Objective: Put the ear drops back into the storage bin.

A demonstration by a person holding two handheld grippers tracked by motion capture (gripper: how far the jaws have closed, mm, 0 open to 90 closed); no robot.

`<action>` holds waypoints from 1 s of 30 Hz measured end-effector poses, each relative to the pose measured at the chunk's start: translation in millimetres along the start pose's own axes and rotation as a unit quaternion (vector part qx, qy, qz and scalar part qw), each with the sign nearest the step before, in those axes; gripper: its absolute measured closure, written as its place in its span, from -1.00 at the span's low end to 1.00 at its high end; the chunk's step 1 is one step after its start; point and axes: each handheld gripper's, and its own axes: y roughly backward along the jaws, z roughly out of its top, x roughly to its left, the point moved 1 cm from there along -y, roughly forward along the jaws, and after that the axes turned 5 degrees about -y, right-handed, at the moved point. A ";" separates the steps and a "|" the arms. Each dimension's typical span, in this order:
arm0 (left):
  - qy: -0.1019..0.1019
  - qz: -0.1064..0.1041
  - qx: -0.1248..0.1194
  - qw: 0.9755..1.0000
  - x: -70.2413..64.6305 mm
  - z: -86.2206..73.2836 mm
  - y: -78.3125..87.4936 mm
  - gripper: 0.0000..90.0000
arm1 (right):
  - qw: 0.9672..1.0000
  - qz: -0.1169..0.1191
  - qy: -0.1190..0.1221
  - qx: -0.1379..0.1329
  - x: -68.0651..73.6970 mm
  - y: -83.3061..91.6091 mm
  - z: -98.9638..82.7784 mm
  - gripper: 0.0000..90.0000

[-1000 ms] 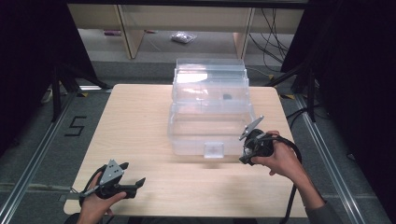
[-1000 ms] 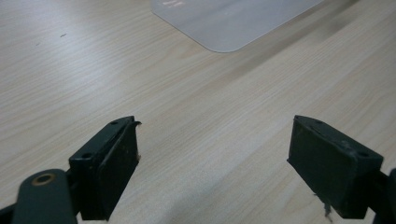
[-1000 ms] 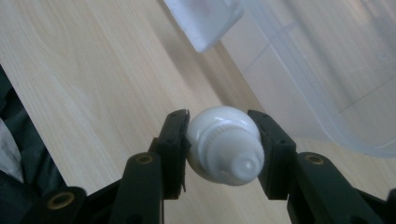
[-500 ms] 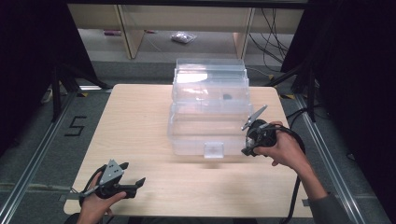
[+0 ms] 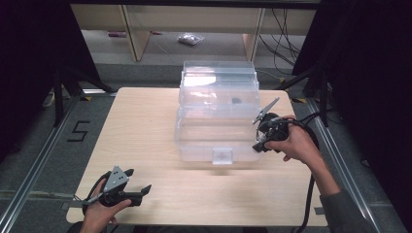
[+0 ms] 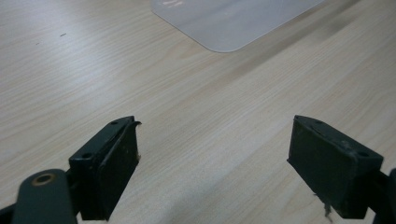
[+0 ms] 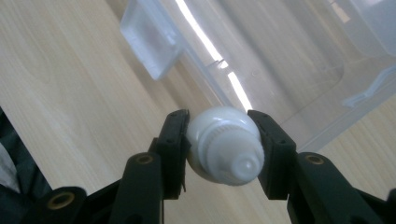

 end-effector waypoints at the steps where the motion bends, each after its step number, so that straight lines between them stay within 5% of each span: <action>1: -0.002 0.001 0.001 1.000 0.3 0.0 0.1 -0.66 | 1.000 0.000 -0.001 0.002 -1.5 0.4 1.4 0.33; 16: -0.001 -0.001 -0.001 1.000 0.0 -0.1 -0.1 -0.66 | 1.000 -0.004 -0.020 0.015 -23.9 -6.9 19.3 0.33; 30: 0.000 -0.002 -0.002 1.000 0.0 -0.1 0.0 -0.66 | 0.998 -0.004 -0.048 0.030 -42.7 -32.0 34.1 0.33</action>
